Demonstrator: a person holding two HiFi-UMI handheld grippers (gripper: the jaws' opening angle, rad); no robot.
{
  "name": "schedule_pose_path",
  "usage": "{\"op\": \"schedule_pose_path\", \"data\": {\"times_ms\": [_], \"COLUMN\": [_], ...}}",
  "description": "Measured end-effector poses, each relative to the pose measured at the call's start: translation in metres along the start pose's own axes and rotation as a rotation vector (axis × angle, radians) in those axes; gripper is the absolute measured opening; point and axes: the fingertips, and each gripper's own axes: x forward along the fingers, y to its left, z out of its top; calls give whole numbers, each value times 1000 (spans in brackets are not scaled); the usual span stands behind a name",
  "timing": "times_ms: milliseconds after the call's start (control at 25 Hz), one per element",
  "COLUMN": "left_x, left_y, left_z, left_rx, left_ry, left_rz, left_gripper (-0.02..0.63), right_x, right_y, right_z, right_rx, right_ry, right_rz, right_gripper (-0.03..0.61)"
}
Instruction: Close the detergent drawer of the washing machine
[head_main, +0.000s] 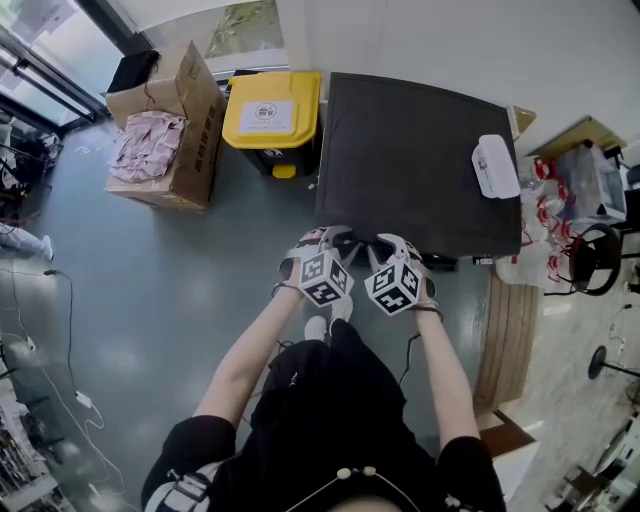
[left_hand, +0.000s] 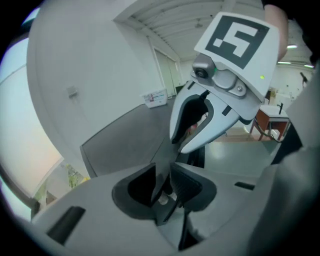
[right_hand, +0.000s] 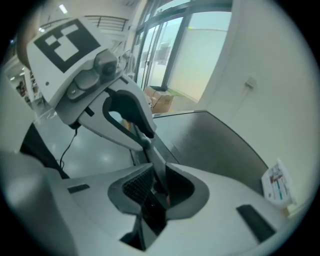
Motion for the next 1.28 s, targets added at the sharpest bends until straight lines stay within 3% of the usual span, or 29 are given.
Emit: {"op": "schedule_pose_path", "data": {"times_ms": [80, 280, 520, 800, 1000, 1280], "left_x": [-10, -56, -131, -192, -227, -263], "left_y": [6, 28, 50, 42, 35, 24], "left_z": [7, 45, 96, 121, 126, 136], "left_rx": [-60, -202, -392, -406, -466, -458], "left_ry": [-53, -250, -513, -628, -701, -763], "left_rz": [25, 78, 98, 88, 87, 105], "left_gripper": [72, 49, 32, 25, 21, 21], "right_x": [-11, -57, -130, -193, -217, -255], "right_y": [-3, -6, -15, -10, -1, 15], "right_z": [4, 33, 88, 121, 121, 127], "right_rx": [112, 325, 450, 531, 599, 631], "right_ry": [-56, -244, -524, -699, -751, -827], "right_rz": [-7, -33, -117, -189, -246, -276], "right_gripper": [23, 23, 5, 3, 3, 3]}}
